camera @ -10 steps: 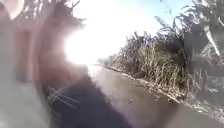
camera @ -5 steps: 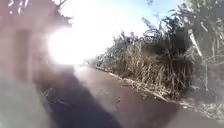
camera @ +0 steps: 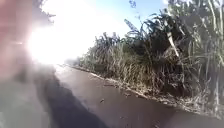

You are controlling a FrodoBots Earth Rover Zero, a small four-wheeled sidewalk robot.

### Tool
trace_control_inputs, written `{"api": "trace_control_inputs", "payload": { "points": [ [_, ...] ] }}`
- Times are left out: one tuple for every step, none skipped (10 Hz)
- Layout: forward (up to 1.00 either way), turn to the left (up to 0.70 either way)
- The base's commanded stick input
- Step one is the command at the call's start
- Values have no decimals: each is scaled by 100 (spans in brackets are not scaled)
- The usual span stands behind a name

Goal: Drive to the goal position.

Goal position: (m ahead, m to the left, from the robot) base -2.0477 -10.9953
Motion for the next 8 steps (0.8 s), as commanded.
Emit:
{"api": "trace_control_inputs", "payload": {
  "points": [
    [0,-70],
    [0,-70],
    [0,-70],
    [0,-70],
    [0,-70],
    [0,-70],
    [0,-70],
    [0,-70]
  ]
}}
